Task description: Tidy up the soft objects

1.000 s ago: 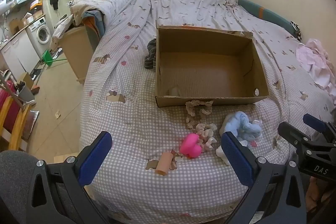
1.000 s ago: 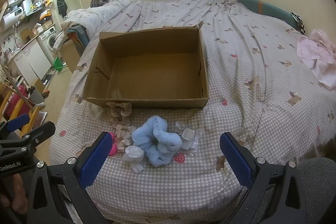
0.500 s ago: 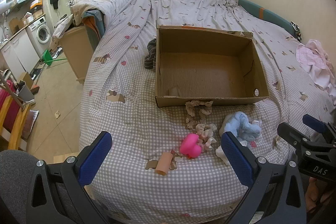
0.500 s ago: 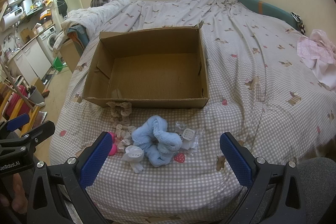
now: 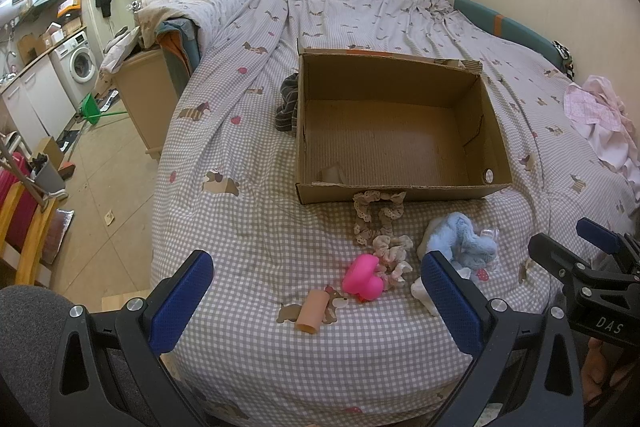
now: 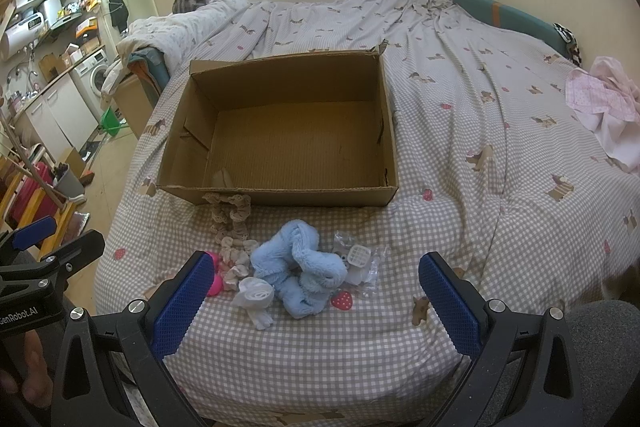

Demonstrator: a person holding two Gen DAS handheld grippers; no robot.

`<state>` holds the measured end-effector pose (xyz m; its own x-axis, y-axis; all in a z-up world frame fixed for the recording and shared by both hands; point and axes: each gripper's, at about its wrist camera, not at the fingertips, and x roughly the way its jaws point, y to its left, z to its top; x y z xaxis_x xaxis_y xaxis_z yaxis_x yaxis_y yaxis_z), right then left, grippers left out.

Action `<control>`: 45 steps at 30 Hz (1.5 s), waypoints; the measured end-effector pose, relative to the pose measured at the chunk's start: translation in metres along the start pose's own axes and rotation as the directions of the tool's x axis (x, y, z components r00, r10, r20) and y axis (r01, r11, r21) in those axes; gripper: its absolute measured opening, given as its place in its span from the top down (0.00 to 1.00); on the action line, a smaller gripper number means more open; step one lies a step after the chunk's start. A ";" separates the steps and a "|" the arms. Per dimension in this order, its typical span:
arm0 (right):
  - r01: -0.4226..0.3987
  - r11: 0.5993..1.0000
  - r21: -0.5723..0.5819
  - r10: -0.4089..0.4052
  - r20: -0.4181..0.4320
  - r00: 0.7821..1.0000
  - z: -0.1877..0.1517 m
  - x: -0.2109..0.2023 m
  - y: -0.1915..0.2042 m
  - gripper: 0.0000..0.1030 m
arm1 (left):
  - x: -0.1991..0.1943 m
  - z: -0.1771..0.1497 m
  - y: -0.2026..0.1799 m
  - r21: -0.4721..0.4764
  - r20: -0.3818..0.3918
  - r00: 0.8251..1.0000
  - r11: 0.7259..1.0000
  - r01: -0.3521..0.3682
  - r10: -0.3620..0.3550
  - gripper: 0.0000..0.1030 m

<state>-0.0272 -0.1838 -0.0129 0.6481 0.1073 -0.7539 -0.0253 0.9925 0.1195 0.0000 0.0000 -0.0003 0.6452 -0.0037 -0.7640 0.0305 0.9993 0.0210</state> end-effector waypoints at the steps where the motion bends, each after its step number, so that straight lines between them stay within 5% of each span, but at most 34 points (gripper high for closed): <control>1: -0.001 1.000 0.000 0.001 0.000 1.000 0.000 0.000 0.000 0.00 | 0.000 0.000 0.000 0.001 -0.002 1.000 1.000 -0.001 0.001 0.00; 45: 0.008 1.000 0.004 -0.008 0.001 1.000 0.000 0.003 0.000 0.00 | 0.003 -0.004 -0.002 0.003 -0.007 1.000 1.000 0.000 0.000 0.00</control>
<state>-0.0255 -0.1840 -0.0150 0.6490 0.0988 -0.7544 -0.0168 0.9931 0.1156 -0.0008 -0.0014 -0.0050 0.6397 -0.0030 -0.7686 0.0323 0.9992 0.0230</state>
